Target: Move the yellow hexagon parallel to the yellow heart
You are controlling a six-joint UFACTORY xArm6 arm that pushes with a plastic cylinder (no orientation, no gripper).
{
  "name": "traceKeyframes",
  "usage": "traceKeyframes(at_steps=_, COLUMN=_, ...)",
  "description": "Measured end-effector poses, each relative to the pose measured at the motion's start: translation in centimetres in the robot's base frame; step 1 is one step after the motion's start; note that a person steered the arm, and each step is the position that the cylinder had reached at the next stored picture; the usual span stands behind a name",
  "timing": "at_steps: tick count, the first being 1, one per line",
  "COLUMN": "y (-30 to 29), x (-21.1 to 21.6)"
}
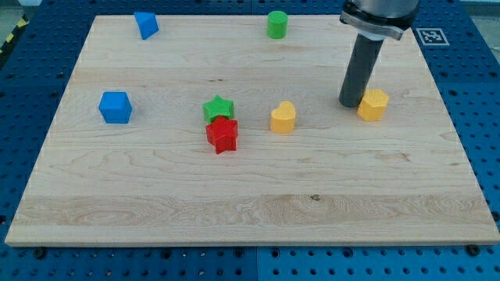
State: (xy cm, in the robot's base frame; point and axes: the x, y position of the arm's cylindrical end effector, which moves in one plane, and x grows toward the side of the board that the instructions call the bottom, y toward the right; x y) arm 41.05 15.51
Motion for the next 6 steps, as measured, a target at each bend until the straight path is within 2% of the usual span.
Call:
traceKeyframes(at_steps=4, y=2.4, x=3.2)
traceKeyframes(at_steps=6, y=2.4, x=3.4)
